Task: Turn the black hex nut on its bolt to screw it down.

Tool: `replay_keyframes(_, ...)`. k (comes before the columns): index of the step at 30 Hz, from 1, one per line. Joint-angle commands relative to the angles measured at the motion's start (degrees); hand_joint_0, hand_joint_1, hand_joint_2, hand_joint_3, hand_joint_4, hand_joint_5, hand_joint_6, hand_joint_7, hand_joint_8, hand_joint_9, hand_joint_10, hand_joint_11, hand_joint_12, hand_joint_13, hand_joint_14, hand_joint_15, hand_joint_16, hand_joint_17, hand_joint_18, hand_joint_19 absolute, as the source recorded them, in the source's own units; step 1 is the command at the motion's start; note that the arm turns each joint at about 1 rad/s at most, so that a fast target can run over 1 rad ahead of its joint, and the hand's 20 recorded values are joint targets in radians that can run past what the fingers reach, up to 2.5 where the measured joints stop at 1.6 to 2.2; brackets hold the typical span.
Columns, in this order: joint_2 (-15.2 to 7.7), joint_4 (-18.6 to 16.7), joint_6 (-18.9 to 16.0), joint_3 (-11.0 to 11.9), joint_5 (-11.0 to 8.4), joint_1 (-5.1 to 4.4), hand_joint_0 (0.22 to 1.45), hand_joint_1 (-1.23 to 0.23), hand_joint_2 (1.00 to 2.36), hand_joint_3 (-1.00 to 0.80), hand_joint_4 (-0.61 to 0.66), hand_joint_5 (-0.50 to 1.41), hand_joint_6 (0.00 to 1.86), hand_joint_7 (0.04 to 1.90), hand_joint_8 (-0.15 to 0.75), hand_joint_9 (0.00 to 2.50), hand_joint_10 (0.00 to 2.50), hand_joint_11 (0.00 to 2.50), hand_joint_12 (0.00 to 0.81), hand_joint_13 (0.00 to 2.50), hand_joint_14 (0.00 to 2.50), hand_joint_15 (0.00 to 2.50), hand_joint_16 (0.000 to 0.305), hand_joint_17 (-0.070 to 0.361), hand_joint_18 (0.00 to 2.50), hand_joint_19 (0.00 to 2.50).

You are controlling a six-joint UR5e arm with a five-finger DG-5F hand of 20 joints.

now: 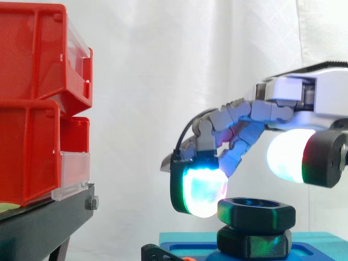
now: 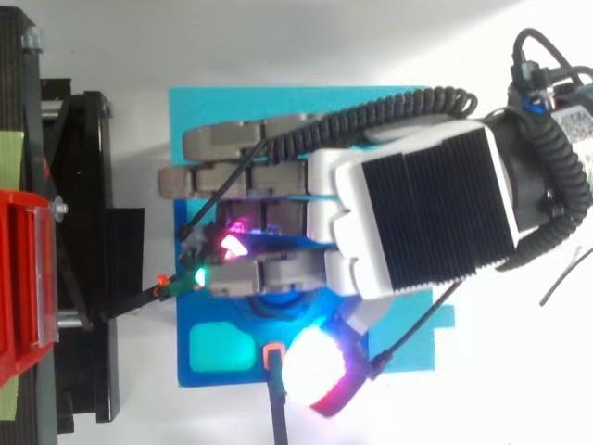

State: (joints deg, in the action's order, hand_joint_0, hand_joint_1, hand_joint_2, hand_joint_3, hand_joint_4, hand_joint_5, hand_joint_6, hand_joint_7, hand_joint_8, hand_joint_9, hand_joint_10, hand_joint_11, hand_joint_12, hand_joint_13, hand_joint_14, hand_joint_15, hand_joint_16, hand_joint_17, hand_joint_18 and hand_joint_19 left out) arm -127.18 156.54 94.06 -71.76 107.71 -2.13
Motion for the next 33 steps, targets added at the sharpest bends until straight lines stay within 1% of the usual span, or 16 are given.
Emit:
replay_keyframes(1, 0.00, -2.29, -0.28, 0.04, -0.31, -0.77, 0.48, -0.15, 1.00, -0.50, 0.16, -0.03, 0.60, 1.28, 0.231, 0.91, 0.01, 0.16, 0.289, 0.53, 0.00, 0.00, 0.048, 0.108, 0.43, 0.20)
replay_keyframes(3, 0.00, -3.26, -0.28, 0.22, -0.31, -1.03, 0.48, -0.15, 1.00, -0.50, 0.16, -0.03, 0.59, 1.28, 0.230, 0.91, 0.01, 0.15, 0.288, 0.53, 0.00, 0.00, 0.048, 0.108, 0.43, 0.20)
replay_keyframes(4, 0.00, -3.52, -0.28, 0.31, -0.31, -1.03, 0.48, -0.15, 1.00, -0.50, 0.16, -0.03, 0.58, 1.31, 0.233, 0.91, 0.01, 0.15, 0.287, 0.53, 0.00, 0.00, 0.048, 0.108, 0.43, 0.20)
replay_keyframes(5, 0.00, -3.78, -0.28, 0.31, -0.40, -1.21, 0.48, -0.15, 1.00, -0.50, 0.16, -0.03, 0.57, 1.31, 0.233, 0.91, 0.01, 0.15, 0.287, 0.53, 0.00, 0.00, 0.048, 0.108, 0.43, 0.20)
replay_keyframes(6, 0.00, -4.13, -0.28, 0.31, -0.75, -1.65, 0.48, -0.15, 1.00, -0.50, 0.16, -0.03, 0.56, 1.32, 0.234, 0.91, 0.01, 0.16, 0.287, 0.53, 0.00, 0.00, 0.048, 0.108, 0.44, 0.20)
replay_keyframes(7, 0.00, -4.13, -0.28, 0.31, -0.92, -1.73, 0.48, -0.15, 1.00, -0.50, 0.16, -0.03, 0.56, 1.32, 0.234, 0.91, 0.01, 0.16, 0.287, 0.53, 0.00, 0.00, 0.048, 0.108, 0.44, 0.20)
replay_keyframes(9, 0.00, -4.13, -0.28, 0.31, -1.98, -2.17, 0.48, -0.15, 1.00, -0.50, 0.17, -0.03, 0.56, 1.32, 0.233, 0.91, 0.01, 0.16, 0.288, 0.53, 0.00, 0.00, 0.048, 0.108, 0.43, 0.20)
replay_keyframes(13, 0.00, -4.31, -0.28, 0.31, -2.42, -2.52, 0.48, -0.15, 1.00, -0.50, 0.17, -0.03, 0.54, 1.35, 0.233, 0.91, 0.01, 0.16, 0.287, 0.53, 0.00, 0.00, 0.048, 0.108, 0.44, 0.20)
replay_keyframes(14, 0.00, -4.13, -0.19, 0.31, -2.59, -2.88, 0.48, -0.15, 1.00, -0.50, 0.18, -0.03, 0.54, 1.35, 0.233, 0.91, 0.01, 0.16, 0.288, 0.53, 0.00, 0.00, 0.048, 0.108, 0.44, 0.20)
replay_keyframes(16, 0.00, -4.13, -0.19, 0.31, -2.95, -3.14, 0.48, -0.15, 1.00, -0.50, 0.17, -0.02, 0.52, 1.37, 0.234, 0.92, 0.01, 0.17, 0.289, 0.53, 0.00, 0.00, 0.048, 0.108, 0.44, 0.20)
replay_keyframes(20, 0.00, -3.26, -0.19, 0.31, -5.05, -4.02, 0.48, -0.15, 1.00, -0.50, 0.17, -0.02, 0.51, 1.39, 0.237, 0.92, 0.01, 0.16, 0.290, 0.53, 0.00, 0.00, 0.048, 0.108, 0.44, 0.21)
replay_keyframes(22, 0.00, -2.64, -0.19, 0.22, -5.58, -4.37, 0.48, -0.15, 1.00, -0.50, 0.15, -0.02, 0.54, 1.36, 0.240, 0.92, 0.01, 0.17, 0.290, 0.53, 0.00, 0.00, 0.048, 0.109, 0.45, 0.20)
replay_keyframes(24, 0.00, -1.76, -0.19, 0.22, -5.85, -4.55, 0.48, -0.15, 1.00, -0.50, 0.16, -0.03, 0.55, 1.34, 0.240, 0.92, 0.01, 0.16, 0.291, 0.54, 0.00, 0.00, 0.048, 0.109, 0.44, 0.20)
replay_keyframes(28, 0.00, -1.32, -0.11, 0.22, -5.76, -4.55, 0.48, -0.16, 1.00, -0.50, 0.17, -0.03, 0.54, 1.35, 0.241, 0.93, 0.01, 0.18, 0.292, 0.54, 0.00, 0.00, 0.048, 0.108, 0.44, 0.20)
replay_keyframes(30, -0.62, -1.41, 0.25, 0.22, -5.76, -4.28, 0.48, -0.16, 1.00, -0.50, 0.17, -0.03, 0.54, 1.35, 0.246, 0.94, 0.01, 0.18, 0.290, 0.54, 0.00, 0.00, 0.048, 0.108, 0.44, 0.20)
replay_keyframes(33, -0.70, -1.85, 0.86, 0.22, -5.67, -3.93, 0.49, -0.16, 1.00, -0.50, 0.16, -0.03, 0.55, 1.33, 0.243, 0.94, 0.01, 0.19, 0.293, 0.54, 0.00, 0.00, 0.048, 0.108, 0.44, 0.20)
